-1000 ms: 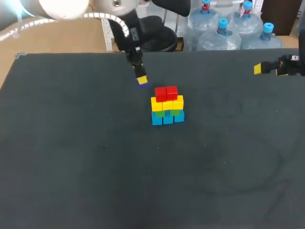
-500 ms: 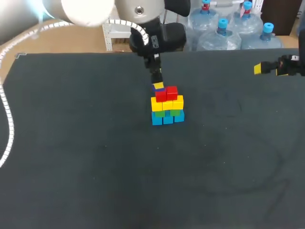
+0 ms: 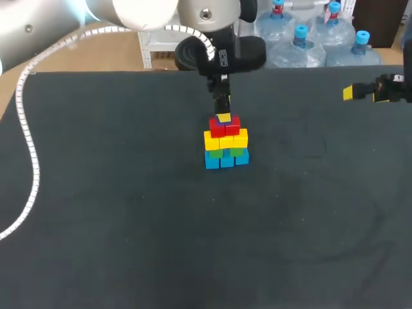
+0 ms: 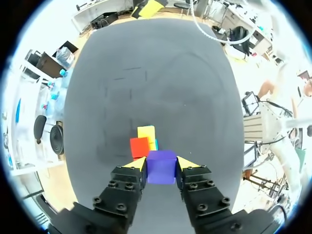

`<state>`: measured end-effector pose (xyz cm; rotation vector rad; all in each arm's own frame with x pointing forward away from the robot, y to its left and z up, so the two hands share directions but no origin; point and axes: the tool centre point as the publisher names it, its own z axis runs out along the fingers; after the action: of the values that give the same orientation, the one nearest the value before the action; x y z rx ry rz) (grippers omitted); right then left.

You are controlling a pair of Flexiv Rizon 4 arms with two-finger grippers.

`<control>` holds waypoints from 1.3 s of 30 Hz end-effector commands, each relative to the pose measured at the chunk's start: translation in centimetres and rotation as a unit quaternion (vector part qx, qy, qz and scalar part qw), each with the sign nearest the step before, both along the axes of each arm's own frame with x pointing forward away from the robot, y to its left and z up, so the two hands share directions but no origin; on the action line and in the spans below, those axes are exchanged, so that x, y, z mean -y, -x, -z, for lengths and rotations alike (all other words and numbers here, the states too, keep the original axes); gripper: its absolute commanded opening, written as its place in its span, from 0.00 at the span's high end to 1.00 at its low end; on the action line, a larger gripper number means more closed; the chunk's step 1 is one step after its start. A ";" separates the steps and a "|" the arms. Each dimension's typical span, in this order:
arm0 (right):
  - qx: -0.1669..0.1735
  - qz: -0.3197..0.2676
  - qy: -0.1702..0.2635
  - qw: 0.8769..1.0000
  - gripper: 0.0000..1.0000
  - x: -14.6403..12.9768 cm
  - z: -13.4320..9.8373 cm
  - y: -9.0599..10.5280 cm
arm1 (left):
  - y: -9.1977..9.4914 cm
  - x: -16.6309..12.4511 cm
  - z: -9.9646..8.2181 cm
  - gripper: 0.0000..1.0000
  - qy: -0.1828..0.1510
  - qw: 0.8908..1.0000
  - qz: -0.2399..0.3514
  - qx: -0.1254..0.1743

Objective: Place the blue cubes, place green cubes on the blue cubes, place the yellow cubes on the green cubes, then place the red cubes on the yellow cubes, and place purple cube on the red cubes.

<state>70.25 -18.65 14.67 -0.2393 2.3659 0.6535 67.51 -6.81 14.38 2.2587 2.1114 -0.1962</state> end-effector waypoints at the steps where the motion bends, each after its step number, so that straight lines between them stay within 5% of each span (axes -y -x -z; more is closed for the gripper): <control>1: -0.001 0.002 0.002 1.000 0.00 -0.1 -0.1 0.1 | -0.7 0.5 0.3 1.00 -0.016 1.000 0.008 -0.014; 39: -0.001 0.002 0.002 1.000 0.00 -0.1 -0.1 0.1 | -2.8 0.6 2.1 1.00 -0.037 0.999 0.005 -0.022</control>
<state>70.26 -18.65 14.68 -0.2394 2.3660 0.6535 69.79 -7.22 12.15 2.3132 2.1612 -0.1706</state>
